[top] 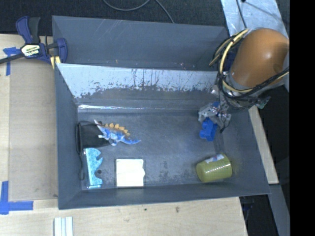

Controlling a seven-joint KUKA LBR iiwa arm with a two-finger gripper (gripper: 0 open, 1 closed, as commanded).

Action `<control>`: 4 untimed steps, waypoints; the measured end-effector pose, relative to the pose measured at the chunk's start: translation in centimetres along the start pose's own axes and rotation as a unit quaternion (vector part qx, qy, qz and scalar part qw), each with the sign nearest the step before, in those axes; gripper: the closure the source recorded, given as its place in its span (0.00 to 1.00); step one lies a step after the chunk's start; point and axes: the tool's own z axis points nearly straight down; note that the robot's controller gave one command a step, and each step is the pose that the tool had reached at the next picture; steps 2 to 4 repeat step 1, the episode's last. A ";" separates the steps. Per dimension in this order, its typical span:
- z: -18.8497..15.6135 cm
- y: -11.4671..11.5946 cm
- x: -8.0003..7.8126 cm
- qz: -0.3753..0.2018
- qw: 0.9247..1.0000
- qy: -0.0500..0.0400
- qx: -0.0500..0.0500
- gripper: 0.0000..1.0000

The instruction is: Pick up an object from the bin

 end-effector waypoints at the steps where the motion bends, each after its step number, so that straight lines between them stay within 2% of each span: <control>1: -1.3 -0.2 -0.1 0.000 1.000 -0.001 0.003 1.00; 4: -1.3 -0.2 -0.1 0.000 1.000 -0.001 0.003 1.00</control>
Offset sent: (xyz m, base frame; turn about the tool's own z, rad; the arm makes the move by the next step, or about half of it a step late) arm -0.0002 0.0000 0.0216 0.0000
